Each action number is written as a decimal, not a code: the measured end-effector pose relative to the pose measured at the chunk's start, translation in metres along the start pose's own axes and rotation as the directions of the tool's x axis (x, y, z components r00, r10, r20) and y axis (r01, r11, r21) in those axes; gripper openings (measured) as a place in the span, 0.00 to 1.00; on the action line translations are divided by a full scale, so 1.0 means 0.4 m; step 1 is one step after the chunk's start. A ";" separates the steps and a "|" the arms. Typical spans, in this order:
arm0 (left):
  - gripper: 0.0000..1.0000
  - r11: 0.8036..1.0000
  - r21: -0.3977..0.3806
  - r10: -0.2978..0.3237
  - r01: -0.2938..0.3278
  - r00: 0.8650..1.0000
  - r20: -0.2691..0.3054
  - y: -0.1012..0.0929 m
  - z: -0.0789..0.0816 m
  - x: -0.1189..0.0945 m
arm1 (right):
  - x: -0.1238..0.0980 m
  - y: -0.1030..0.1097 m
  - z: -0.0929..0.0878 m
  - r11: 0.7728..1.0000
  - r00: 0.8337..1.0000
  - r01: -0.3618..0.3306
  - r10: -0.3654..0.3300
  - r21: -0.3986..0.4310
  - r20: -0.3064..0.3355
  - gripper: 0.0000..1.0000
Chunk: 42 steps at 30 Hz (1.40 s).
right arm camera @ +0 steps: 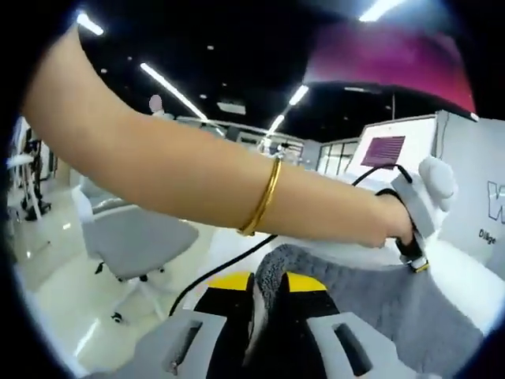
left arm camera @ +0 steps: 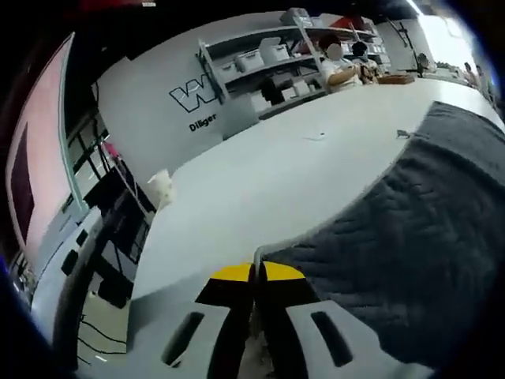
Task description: Open the folded towel by lifting each exposed corner and separating the folded layers until the towel lies flat within the target outline without major curled edges
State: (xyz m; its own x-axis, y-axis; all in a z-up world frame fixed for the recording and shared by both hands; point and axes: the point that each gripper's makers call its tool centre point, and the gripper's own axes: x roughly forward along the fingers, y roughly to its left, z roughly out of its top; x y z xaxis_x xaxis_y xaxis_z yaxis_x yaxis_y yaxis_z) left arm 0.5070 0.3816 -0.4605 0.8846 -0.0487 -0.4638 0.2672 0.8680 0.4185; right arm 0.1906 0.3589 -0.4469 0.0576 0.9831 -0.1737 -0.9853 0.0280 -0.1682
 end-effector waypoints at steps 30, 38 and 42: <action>0.11 0.986 -0.087 -0.133 0.139 0.988 0.072 -0.031 0.045 -0.023 | 0.029 0.022 0.023 0.994 0.998 0.053 -0.051 -0.100 0.021 0.24; 0.05 0.988 -0.083 -0.125 0.129 0.991 0.055 -0.027 0.029 0.000 | 0.021 0.009 0.035 0.980 0.999 0.045 -0.041 -0.195 0.029 0.00; 0.01 0.989 -0.086 -0.120 0.124 0.991 0.056 -0.024 0.023 0.011 | 0.026 -0.001 0.033 0.973 0.999 0.045 -0.044 -0.226 0.011 0.00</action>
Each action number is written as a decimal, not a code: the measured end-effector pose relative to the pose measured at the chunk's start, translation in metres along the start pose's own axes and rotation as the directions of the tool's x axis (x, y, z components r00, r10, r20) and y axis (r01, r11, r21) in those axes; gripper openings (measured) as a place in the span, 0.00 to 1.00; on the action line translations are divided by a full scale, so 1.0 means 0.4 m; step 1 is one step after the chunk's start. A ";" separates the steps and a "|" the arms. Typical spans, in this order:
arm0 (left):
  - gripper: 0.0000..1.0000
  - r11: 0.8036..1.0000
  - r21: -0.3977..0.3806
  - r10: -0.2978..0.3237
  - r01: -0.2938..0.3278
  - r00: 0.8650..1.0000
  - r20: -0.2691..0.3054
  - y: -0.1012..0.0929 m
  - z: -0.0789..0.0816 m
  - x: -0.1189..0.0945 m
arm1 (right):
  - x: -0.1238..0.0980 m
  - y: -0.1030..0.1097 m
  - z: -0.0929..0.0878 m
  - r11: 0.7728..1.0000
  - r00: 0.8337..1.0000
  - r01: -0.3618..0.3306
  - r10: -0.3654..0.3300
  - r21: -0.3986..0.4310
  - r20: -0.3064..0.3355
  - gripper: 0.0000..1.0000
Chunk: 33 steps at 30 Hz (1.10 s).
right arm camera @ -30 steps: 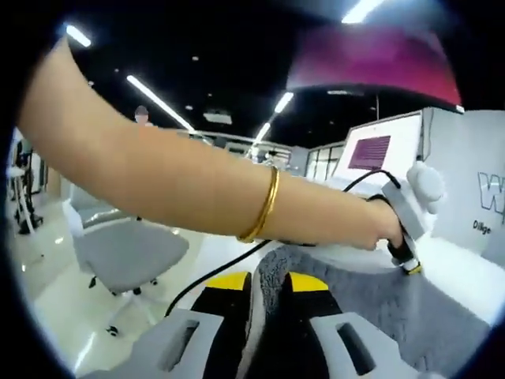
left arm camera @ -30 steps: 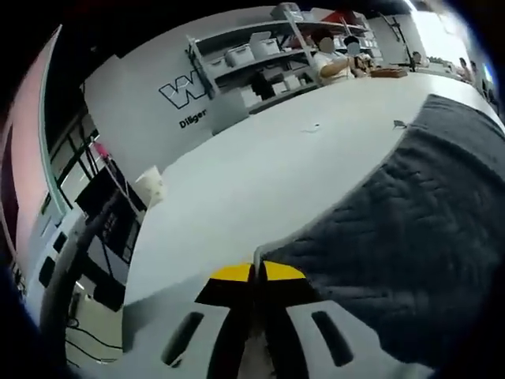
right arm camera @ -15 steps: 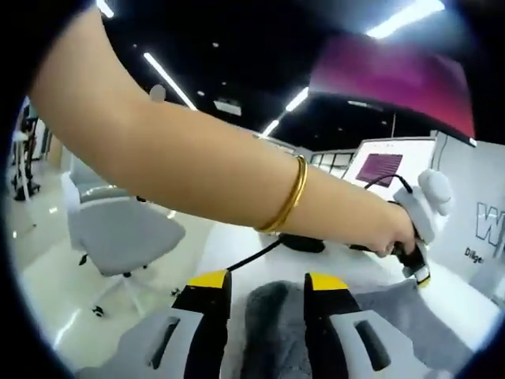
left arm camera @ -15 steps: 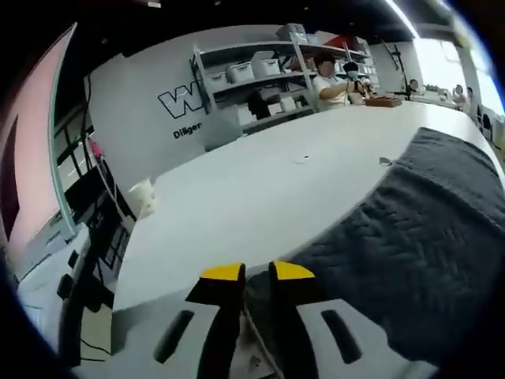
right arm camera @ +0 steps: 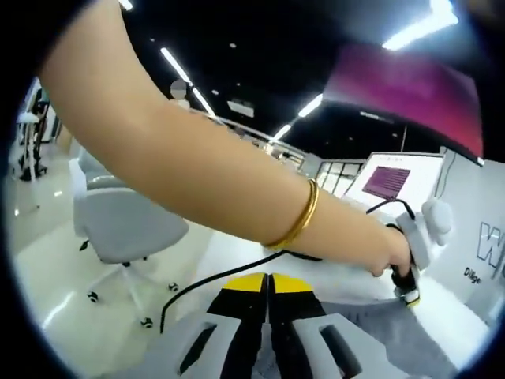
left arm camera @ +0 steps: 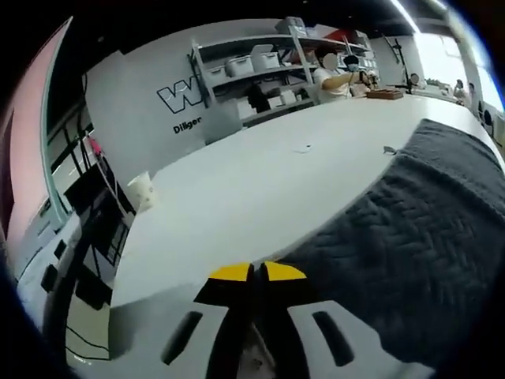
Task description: Open the folded towel by lifting each exposed corner and separating the folded layers until the towel lies flat within the target outline without major curled edges
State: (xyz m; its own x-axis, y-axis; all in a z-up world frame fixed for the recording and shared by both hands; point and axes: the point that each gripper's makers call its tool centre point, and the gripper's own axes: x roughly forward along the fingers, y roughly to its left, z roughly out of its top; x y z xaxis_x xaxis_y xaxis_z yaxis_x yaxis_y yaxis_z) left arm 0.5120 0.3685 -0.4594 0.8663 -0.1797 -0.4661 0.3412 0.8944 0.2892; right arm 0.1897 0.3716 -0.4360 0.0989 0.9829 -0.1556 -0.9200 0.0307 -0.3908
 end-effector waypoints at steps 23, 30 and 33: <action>0.00 0.986 -0.162 -0.041 0.045 0.999 0.029 0.009 -0.053 0.039 | 0.039 0.041 -0.099 0.995 0.983 -0.092 0.083 -0.049 -0.166 0.00; 0.00 0.981 -0.181 -0.052 0.063 0.997 0.062 0.012 -0.055 0.040 | 0.045 0.046 -0.096 0.990 0.981 -0.100 0.081 -0.100 -0.178 0.00; 0.00 0.987 -0.152 -0.047 0.055 0.997 0.055 0.009 -0.055 0.041 | 0.048 0.049 -0.094 0.989 0.980 -0.108 0.088 -0.105 -0.181 0.00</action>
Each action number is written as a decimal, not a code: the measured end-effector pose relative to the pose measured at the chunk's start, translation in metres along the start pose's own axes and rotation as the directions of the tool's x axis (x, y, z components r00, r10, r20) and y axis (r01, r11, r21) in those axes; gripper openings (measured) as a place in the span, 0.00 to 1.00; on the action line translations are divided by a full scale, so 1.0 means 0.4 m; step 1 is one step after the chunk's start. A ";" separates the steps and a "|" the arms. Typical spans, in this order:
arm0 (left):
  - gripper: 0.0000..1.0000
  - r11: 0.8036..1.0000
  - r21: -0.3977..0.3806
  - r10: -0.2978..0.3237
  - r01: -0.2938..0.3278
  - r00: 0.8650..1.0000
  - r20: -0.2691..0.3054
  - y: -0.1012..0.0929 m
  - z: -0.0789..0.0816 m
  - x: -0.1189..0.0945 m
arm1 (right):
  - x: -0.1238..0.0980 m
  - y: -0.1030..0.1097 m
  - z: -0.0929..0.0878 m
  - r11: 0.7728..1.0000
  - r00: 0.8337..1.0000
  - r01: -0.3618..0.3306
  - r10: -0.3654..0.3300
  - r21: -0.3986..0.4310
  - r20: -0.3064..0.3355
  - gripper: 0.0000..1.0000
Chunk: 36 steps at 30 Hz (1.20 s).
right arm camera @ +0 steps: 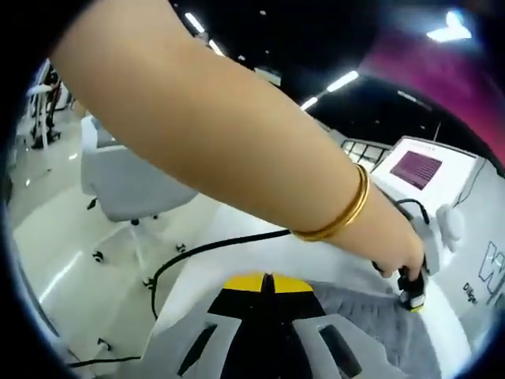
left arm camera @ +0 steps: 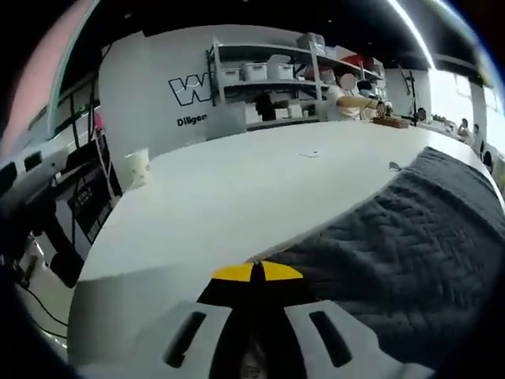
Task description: Open the folded towel by lifting each exposed corner and separating the folded layers until the towel lies flat within the target outline without major curled edges
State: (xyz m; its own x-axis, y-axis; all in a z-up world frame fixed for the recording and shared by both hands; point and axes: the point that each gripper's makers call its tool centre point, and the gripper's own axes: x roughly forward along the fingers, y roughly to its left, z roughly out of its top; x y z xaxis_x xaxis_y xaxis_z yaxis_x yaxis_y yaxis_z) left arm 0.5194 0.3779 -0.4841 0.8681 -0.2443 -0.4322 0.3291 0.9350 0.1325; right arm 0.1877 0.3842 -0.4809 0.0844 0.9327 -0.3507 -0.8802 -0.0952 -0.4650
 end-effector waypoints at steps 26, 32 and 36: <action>0.00 0.998 -0.027 0.050 -0.049 0.997 0.059 0.005 0.002 0.005 | -0.002 -0.016 0.015 0.978 0.995 -0.018 -0.003 0.208 0.098 0.00; 0.00 0.999 -0.031 0.039 -0.038 0.998 0.055 0.006 0.007 0.003 | -0.059 -0.057 0.053 0.974 0.986 0.037 -0.073 0.224 0.152 0.00; 0.08 0.998 -0.051 0.044 -0.039 0.995 0.090 0.000 0.033 -0.014 | -0.097 -0.083 0.044 0.968 0.983 0.061 -0.101 0.244 0.152 0.00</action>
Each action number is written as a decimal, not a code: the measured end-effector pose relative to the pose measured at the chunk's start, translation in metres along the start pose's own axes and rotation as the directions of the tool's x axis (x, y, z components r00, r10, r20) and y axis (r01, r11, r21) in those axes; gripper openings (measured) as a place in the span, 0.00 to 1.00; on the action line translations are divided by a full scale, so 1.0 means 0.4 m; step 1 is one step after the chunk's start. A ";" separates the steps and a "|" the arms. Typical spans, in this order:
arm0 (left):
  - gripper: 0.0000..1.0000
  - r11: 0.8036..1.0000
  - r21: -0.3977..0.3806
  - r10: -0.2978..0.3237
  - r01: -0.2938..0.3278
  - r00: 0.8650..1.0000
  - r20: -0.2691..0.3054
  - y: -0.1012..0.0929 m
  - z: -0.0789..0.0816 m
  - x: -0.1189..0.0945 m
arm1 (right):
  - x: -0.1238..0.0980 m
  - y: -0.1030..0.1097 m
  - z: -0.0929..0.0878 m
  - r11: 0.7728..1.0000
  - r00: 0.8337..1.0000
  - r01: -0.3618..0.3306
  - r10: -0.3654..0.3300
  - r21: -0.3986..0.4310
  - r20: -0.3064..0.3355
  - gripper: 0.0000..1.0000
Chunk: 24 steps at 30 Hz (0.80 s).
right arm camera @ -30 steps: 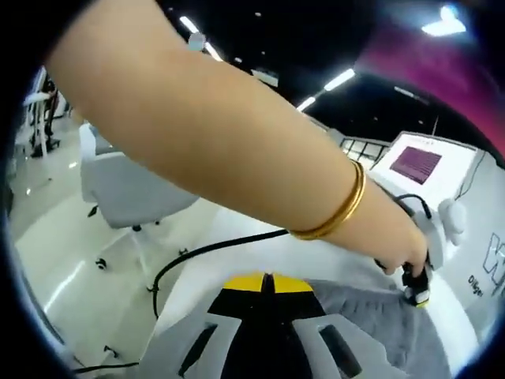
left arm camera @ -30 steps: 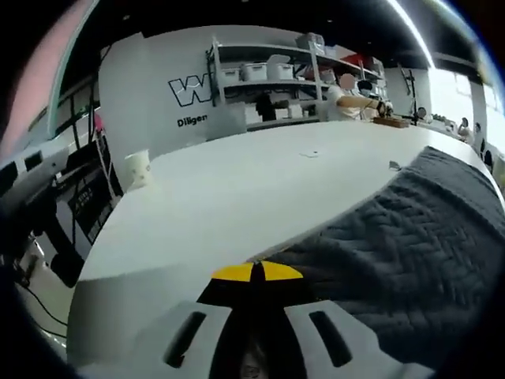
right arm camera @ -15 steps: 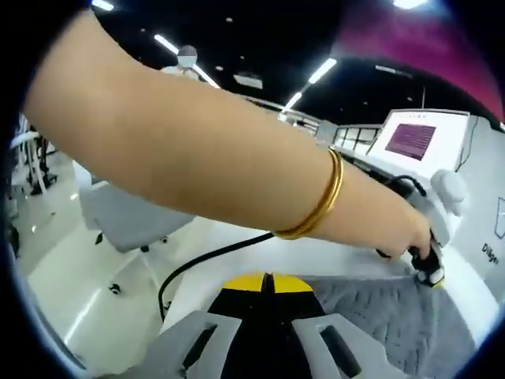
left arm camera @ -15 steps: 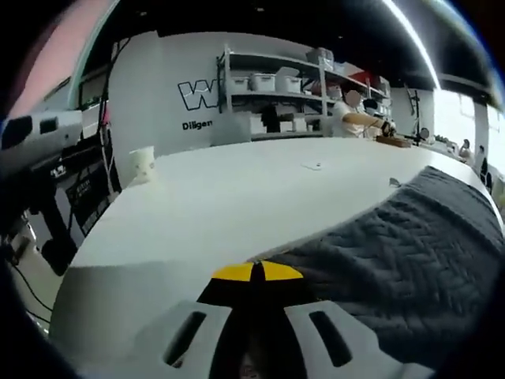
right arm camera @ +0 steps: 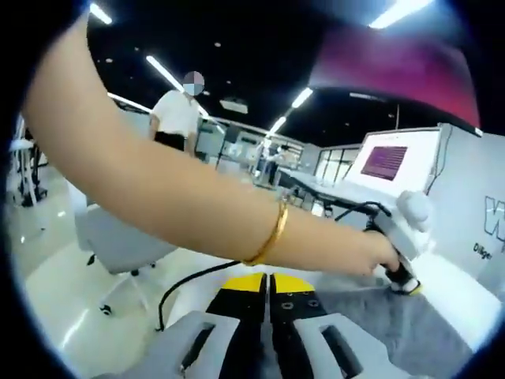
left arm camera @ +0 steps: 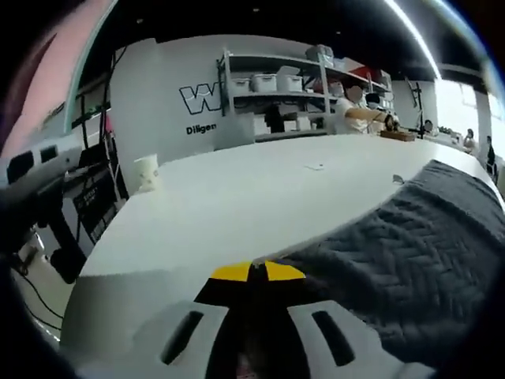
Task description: Open the folded towel by lifting each exposed corner and separating the folded layers until the towel lies flat within the target outline without major curled edges
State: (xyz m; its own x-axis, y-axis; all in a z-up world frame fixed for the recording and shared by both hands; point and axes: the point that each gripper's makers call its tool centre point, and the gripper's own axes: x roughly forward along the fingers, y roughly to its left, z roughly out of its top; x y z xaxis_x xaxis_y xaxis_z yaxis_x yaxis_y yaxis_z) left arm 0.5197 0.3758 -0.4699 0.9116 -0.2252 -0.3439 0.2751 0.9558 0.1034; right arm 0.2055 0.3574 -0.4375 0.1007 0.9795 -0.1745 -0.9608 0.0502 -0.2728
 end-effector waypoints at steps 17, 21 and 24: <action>0.17 0.998 0.054 -0.043 0.041 0.998 0.043 -0.079 0.076 -0.100 | -0.201 -0.121 0.014 0.983 0.983 0.178 -0.179 0.051 0.028 0.00; 0.18 1.000 -0.005 -0.028 0.029 0.997 0.073 -0.080 0.097 -0.147 | -0.242 -0.148 0.013 0.975 0.976 0.214 -0.216 0.058 0.023 0.01; 0.18 1.000 -0.007 -0.012 0.013 0.991 0.134 -0.090 0.126 -0.177 | -0.274 -0.160 0.001 0.969 0.971 0.241 -0.241 0.049 0.002 0.07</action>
State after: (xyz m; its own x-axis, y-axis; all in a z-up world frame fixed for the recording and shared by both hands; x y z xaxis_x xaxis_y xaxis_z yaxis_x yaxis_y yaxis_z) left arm 0.4605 0.3480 -0.4023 0.9411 -0.2598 -0.2166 0.2847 0.9542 0.0925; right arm 0.2558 0.2467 -0.4007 0.3289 0.9388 -0.1021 -0.9196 0.2938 -0.2606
